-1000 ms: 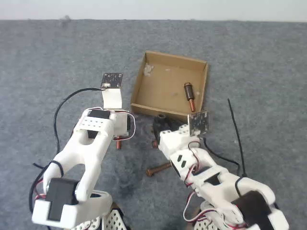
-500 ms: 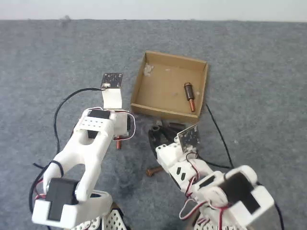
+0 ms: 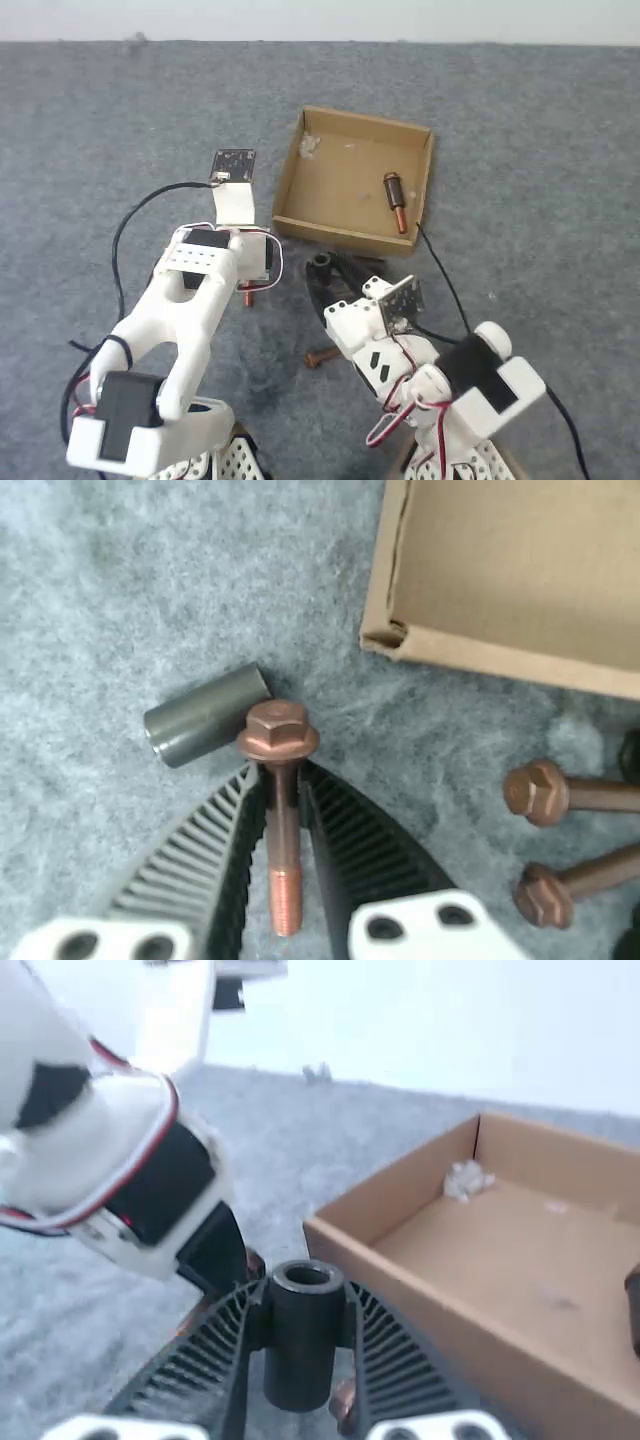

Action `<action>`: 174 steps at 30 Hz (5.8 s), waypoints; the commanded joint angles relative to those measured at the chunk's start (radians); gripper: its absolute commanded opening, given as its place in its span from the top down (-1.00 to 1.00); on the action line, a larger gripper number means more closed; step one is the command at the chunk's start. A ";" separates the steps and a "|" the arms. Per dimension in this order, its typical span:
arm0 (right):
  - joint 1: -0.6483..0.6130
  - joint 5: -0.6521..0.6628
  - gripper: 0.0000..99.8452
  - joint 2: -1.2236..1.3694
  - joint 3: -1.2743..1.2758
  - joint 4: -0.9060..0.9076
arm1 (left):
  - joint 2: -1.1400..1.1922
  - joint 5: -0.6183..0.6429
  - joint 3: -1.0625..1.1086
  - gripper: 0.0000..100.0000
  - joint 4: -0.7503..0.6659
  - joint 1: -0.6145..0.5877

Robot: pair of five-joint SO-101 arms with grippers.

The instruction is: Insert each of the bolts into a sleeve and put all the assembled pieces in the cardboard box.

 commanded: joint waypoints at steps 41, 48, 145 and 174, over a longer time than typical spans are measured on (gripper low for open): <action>0.064 0.018 0.99 0.325 -0.146 -0.275 | -0.545 -0.009 0.166 0.98 -0.457 0.210; 0.059 0.018 0.99 0.325 -0.146 -0.274 | -0.543 -0.005 0.153 0.98 -0.414 0.267; 0.088 0.017 0.99 0.297 -0.157 -0.194 | -0.551 -0.011 0.506 0.98 -0.776 0.359; 0.130 0.015 0.99 0.295 -0.189 -0.199 | -0.552 -0.011 0.619 0.97 -0.852 0.351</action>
